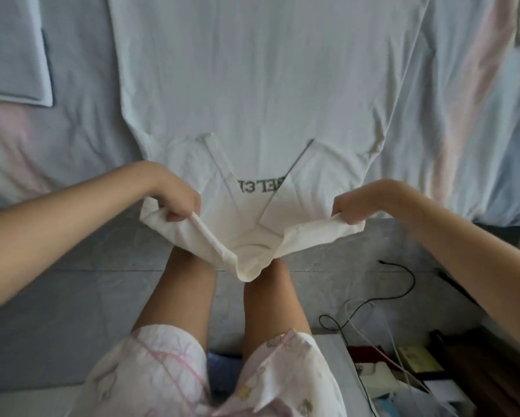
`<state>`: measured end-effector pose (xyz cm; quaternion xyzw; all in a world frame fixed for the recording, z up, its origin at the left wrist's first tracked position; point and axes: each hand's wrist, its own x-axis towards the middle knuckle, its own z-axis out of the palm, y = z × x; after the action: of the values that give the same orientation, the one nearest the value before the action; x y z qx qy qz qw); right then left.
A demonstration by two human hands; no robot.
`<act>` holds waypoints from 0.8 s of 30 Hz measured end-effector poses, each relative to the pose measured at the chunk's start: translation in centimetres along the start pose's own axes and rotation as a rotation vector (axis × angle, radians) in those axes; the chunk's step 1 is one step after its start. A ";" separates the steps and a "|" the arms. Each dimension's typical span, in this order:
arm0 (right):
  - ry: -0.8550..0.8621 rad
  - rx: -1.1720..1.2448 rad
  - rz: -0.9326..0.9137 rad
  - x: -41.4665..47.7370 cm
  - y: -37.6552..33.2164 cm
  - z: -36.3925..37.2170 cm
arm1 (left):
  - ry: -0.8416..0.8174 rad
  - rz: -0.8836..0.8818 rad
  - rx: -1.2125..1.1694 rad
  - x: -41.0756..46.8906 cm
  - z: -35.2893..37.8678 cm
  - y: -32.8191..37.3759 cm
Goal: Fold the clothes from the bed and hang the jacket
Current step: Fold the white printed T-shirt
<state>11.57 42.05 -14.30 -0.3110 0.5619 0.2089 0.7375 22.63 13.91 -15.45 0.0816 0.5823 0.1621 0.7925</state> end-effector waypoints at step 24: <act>1.258 1.462 0.046 -0.9 14.4 -22.5 | 1.637 0.223 -1.276 -3.3 -24.9 -14.2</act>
<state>-13.87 36.82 -20.61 0.1810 0.8516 -0.3831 0.3087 0.44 -1.97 -24.66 -0.4336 0.7369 0.5177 0.0321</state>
